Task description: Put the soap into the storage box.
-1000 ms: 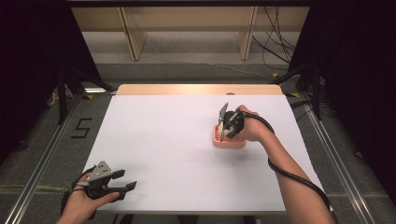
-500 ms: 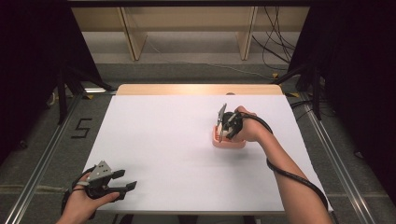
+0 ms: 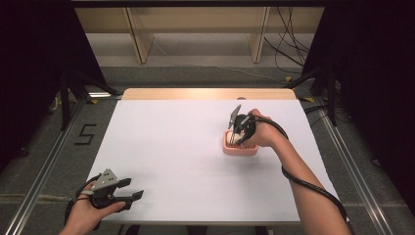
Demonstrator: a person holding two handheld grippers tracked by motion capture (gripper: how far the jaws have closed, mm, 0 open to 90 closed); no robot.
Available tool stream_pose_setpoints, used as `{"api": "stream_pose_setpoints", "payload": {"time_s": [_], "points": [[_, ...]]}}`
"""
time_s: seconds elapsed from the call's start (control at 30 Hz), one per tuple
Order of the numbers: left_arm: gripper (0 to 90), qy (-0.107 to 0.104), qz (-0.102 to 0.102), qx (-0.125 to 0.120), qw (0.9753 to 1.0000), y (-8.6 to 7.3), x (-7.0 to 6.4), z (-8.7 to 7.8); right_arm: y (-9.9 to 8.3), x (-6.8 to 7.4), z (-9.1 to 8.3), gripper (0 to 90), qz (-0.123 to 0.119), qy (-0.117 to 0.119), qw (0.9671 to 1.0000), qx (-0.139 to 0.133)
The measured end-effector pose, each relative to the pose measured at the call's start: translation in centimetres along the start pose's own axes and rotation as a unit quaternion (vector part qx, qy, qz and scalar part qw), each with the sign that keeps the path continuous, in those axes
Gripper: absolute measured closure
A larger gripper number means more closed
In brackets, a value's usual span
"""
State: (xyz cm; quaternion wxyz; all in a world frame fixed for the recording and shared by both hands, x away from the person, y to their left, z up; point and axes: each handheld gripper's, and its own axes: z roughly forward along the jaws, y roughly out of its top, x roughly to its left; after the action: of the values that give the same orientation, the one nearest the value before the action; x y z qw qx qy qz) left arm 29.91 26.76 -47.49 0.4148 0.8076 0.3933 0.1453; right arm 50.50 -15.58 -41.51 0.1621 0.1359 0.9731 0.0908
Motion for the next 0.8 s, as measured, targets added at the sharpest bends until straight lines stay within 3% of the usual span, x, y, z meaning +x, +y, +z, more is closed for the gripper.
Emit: {"api": "stream_pose_setpoints", "payload": {"time_s": [0.03,0.07,0.13,0.23,0.37,0.43,0.47,0.5,0.53,0.6,0.63,0.8], "points": [[32.4,0.002,0.013,0.008,0.9999,0.0,0.2,-0.1,0.0,-0.1,0.0,35.8,-0.01,0.0,0.9999,-0.004],[32.4,0.003,0.013,0.004,0.9999,0.0,0.3,-0.1,0.0,-0.1,-0.1,35.4,-0.024,-0.001,0.9997,-0.011],[32.4,0.002,-0.002,-0.002,1.0,0.0,0.1,0.0,-0.2,0.2,-0.4,34.8,-0.016,-0.01,0.9998,-0.01],[32.4,0.002,-0.001,-0.002,1.0,0.0,0.1,0.0,-0.6,0.8,-1.0,34.1,-0.003,-0.022,0.9997,-0.011],[32.4,0.004,0.003,0.001,1.0,-0.1,0.1,0.0,-1.3,2.2,-1.6,34.5,-0.019,-0.048,0.9985,-0.018],[32.4,0.005,0.002,0.0,1.0,-0.1,0.1,0.0,-1.8,2.9,-1.9,34.6,-0.009,-0.053,0.9982,-0.026],[32.4,0.005,0.001,0.001,1.0,-0.1,0.1,0.0,-2.1,3.4,-2.0,34.9,0.008,-0.052,0.9979,-0.037],[32.4,0.004,-0.001,0.001,1.0,-0.1,0.1,0.1,-2.4,3.5,-2.0,34.9,-0.011,-0.058,0.9972,-0.047],[32.4,0.004,0.01,0.012,0.9999,0.0,0.2,-0.1,-2.8,4.0,-2.2,34.8,0.016,-0.059,0.9971,-0.045],[32.4,0.005,-0.003,0.011,0.9999,-0.1,0.2,0.0,-3.5,4.7,-2.3,34.8,0.025,-0.057,0.9967,-0.052],[32.4,0.005,0.007,0.012,0.9999,-0.1,0.3,-0.1,-3.8,4.9,-2.3,34.8,0.023,-0.055,0.9967,-0.056],[32.4,0.007,-0.002,0.003,1.0,-0.1,0.2,0.0,-5.6,6.7,-2.4,35.0,0.053,-0.061,0.9949,-0.061]]}}
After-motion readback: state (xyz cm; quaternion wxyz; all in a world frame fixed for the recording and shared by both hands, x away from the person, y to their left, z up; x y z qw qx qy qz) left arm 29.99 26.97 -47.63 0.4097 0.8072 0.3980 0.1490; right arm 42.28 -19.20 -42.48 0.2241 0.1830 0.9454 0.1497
